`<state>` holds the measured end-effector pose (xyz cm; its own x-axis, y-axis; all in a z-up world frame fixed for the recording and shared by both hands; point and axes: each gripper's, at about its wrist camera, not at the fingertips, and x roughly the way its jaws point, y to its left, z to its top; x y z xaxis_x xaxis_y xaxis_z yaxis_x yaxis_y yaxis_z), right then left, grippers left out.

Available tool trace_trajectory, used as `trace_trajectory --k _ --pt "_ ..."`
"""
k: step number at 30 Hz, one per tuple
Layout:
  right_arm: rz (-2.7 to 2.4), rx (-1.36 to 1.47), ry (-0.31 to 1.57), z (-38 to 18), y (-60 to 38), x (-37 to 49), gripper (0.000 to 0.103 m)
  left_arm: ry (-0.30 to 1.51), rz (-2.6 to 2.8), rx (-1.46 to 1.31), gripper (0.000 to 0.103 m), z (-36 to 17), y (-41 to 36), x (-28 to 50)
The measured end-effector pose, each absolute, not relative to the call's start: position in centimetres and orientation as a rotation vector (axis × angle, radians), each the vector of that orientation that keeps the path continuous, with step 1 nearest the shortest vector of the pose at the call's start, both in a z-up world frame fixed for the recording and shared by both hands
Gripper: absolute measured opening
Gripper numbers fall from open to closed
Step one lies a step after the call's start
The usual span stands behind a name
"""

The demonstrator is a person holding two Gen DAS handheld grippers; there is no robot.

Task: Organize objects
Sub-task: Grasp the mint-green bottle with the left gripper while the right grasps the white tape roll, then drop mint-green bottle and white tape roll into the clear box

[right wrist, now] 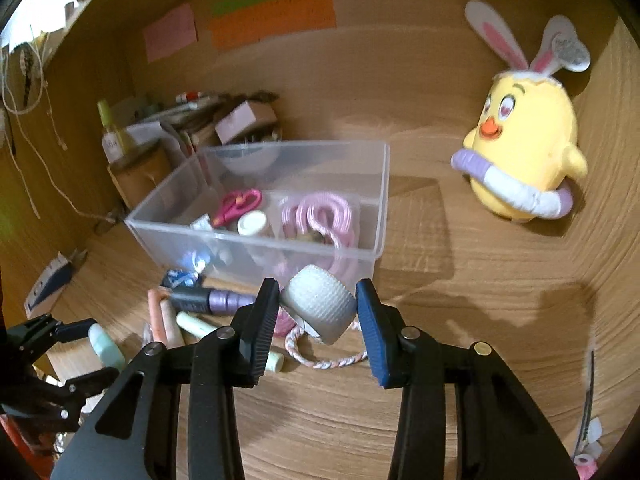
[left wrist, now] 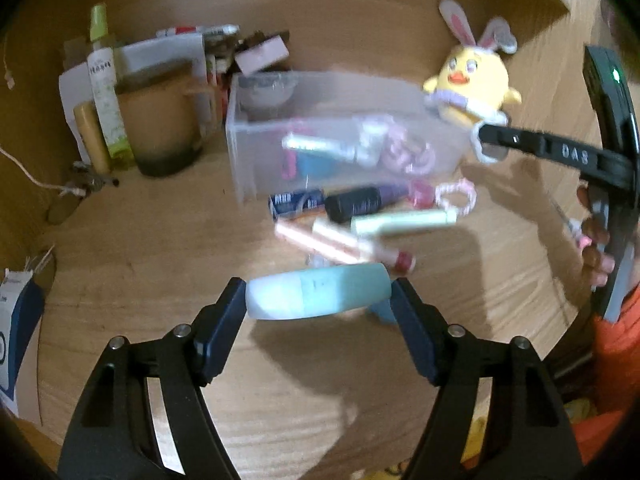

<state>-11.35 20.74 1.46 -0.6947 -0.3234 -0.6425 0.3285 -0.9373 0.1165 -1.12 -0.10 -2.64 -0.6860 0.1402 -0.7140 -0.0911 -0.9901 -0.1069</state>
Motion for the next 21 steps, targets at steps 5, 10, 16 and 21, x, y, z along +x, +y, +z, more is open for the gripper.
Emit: trace_trajectory --k 5,10,16,21 --pt "-2.637 0.912 0.001 3.5 21.0 -11.3 0.037 -0.185 2.783 -1.081 0.073 -0.3 -0.8 -3.0" --pt "-2.652 0.88 -0.004 4.5 20.9 -11.8 0.037 -0.246 2.794 -1.054 0.073 1.1 -1.1 -5.5" --pt "-2.655 0.874 -0.003 4.8 20.5 -13.3 0.037 -0.229 2.793 -1.053 0.073 2.6 -1.3 -8.8" --pt "-2.636 0.911 -0.011 4.1 19.8 -15.3 0.037 -0.199 2.778 -1.09 0.073 2.8 -1.6 -12.1"
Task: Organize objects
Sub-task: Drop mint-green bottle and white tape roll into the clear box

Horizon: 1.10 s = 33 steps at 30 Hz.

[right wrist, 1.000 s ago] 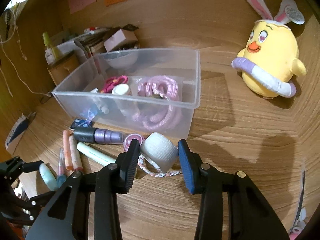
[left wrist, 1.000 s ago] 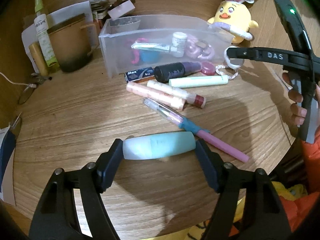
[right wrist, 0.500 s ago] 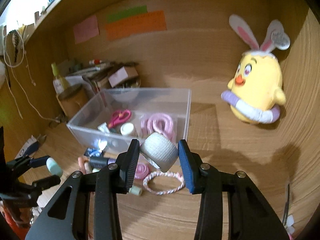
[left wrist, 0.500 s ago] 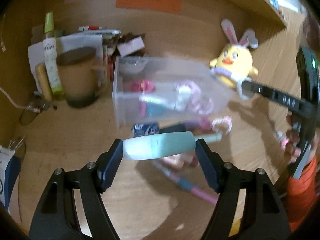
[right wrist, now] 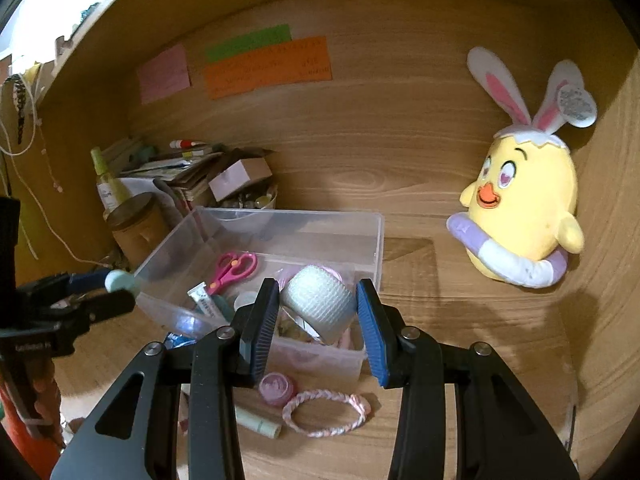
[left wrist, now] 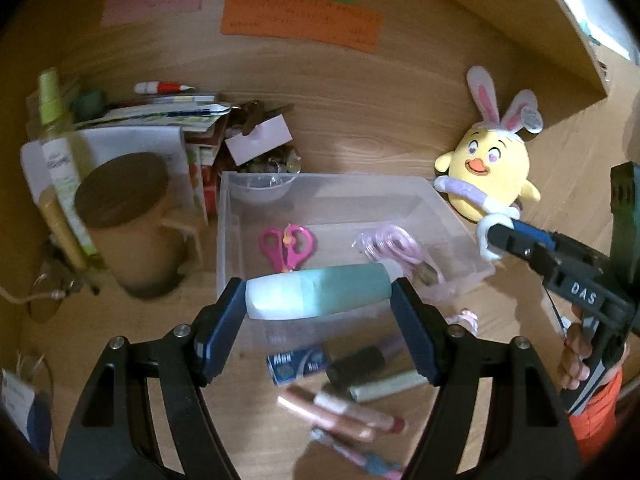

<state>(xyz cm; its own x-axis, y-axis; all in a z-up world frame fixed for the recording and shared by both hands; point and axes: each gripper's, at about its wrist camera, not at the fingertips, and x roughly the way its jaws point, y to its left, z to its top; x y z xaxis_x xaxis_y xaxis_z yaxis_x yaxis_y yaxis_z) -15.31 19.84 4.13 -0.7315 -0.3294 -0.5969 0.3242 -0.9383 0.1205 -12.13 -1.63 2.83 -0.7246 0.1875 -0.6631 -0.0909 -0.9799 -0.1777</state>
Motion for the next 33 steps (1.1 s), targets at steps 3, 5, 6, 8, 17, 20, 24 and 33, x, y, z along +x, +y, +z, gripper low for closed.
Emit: trace_trajectory --k 3,5,6,8,17,20,24,33 --pt "-2.602 0.956 -0.022 3.2 19.2 -16.7 0.037 -0.182 2.719 -1.146 0.073 2.1 -1.3 -14.4" --pt "-2.589 0.988 0.022 2.5 18.4 -17.6 0.037 -0.176 2.682 -1.181 0.073 1.5 -1.1 -15.5" --pt "-2.592 1.005 0.065 2.1 17.8 -18.0 0.037 -0.166 2.682 -1.192 0.073 1.3 -0.9 -15.9" --pt "-2.578 1.016 0.113 1.5 16.9 -18.5 0.037 -0.135 2.689 -1.207 0.073 0.9 -0.6 -16.7" --pt "-2.503 1.092 0.154 0.1 15.3 -19.0 0.052 -0.126 2.69 -1.252 0.073 0.1 -0.5 -17.6" --pt "-2.543 1.065 0.139 0.8 16.1 -18.2 0.061 -0.085 2.711 -1.221 0.076 0.8 -0.3 -16.5" --pt "-2.562 1.039 0.109 2.0 17.4 -16.9 0.063 -0.032 2.742 -1.182 0.088 1.9 -0.1 -14.3" --pt "-2.644 1.05 0.124 1.4 21.1 -13.8 0.076 0.01 2.743 -1.234 0.095 0.5 0.0 -9.3"
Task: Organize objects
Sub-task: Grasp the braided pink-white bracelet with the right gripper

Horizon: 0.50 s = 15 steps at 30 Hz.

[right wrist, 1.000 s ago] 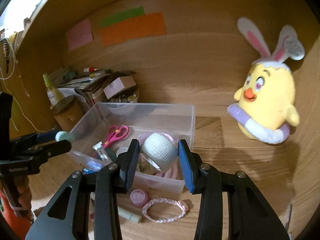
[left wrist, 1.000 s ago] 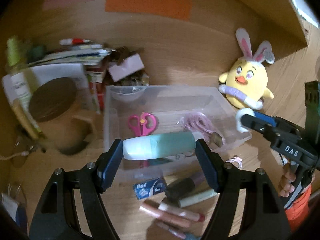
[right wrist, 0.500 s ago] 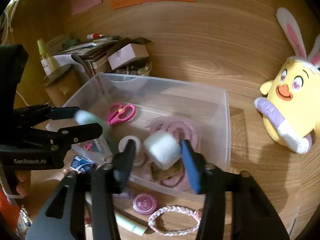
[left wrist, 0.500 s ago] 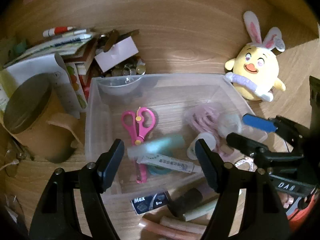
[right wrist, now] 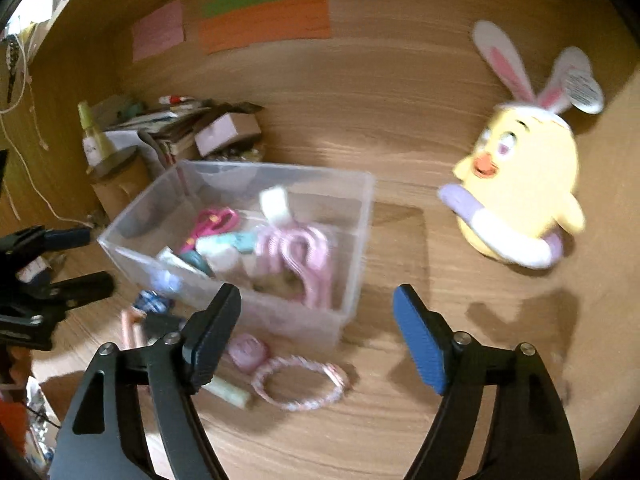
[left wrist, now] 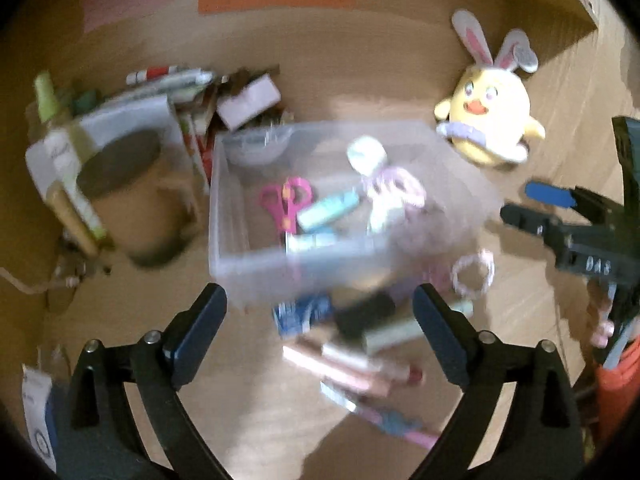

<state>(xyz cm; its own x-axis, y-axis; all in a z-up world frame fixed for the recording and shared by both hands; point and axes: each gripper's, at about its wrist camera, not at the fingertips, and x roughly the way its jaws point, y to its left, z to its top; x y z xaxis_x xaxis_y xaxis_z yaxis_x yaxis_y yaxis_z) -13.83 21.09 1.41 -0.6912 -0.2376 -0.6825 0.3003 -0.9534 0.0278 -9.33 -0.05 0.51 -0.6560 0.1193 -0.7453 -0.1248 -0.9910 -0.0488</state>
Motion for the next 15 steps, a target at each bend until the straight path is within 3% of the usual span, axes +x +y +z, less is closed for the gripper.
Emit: trace_trajectory --k 7,12,15 --pt "-2.59 1.264 0.0 -3.3 24.0 -14.0 0.076 -0.018 2.63 -1.378 0.095 -4.2 1.6 -5.6" --pt "-2.568 1.314 0.047 -5.0 23.6 -14.7 0.076 -0.021 2.659 -1.429 0.095 -5.9 2.6 -4.7" --pt "-2.552 1.329 0.118 -5.5 22.6 -15.2 0.056 -0.018 2.693 -1.431 0.094 -6.3 2.9 -4.4"
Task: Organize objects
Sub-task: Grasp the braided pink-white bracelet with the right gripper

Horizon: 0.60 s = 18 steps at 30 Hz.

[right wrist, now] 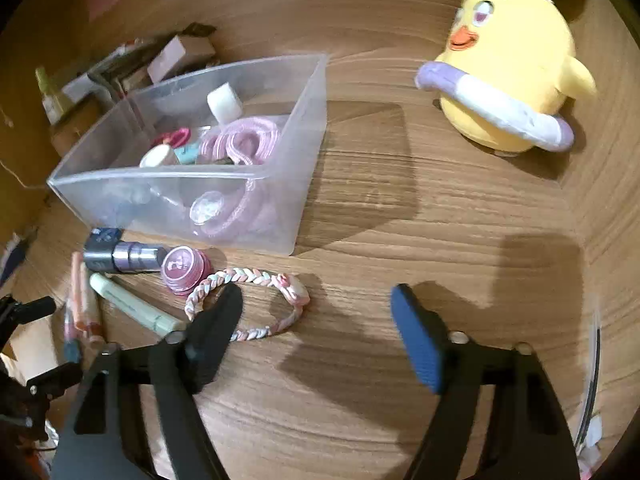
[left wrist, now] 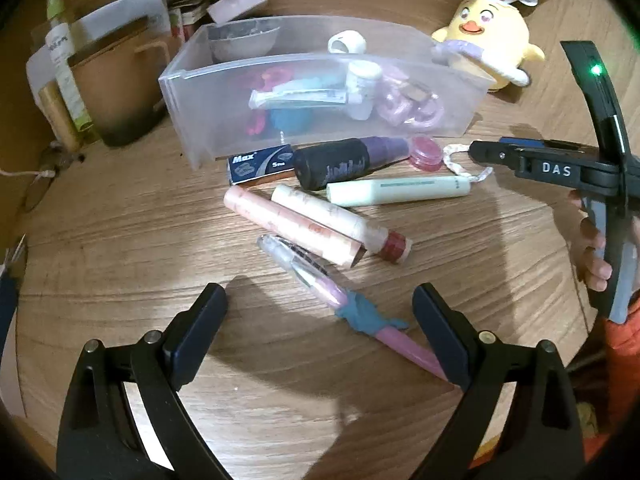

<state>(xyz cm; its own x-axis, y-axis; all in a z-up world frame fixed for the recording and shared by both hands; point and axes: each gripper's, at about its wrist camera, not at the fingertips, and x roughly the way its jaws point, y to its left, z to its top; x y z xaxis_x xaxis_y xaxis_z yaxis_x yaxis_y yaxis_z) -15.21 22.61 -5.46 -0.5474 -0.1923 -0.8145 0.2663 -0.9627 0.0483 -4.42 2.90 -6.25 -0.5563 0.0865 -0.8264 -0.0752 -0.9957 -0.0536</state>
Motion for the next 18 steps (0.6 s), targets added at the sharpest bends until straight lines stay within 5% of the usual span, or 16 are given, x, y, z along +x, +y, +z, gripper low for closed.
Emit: trace_trajectory --k 5,7,14,18 --pt "-2.542 1.302 0.211 -5.7 21.3 -15.2 0.019 0.03 2.743 -1.397 0.073 -6.3 3.1 -3.6" --pt "-2.546 1.288 0.209 -5.7 21.4 -14.9 0.013 0.032 2.756 -1.38 0.066 -6.2 2.8 -3.1" --pt "-2.569 1.214 0.153 -4.5 22.5 -12.7 0.012 0.047 2.773 -1.371 0.018 -6.0 1.4 -1.7" --pt "-2.577 1.162 0.111 -3.5 23.0 -11.2 0.012 0.026 2.81 -1.365 0.016 -5.9 0.5 -1.2"
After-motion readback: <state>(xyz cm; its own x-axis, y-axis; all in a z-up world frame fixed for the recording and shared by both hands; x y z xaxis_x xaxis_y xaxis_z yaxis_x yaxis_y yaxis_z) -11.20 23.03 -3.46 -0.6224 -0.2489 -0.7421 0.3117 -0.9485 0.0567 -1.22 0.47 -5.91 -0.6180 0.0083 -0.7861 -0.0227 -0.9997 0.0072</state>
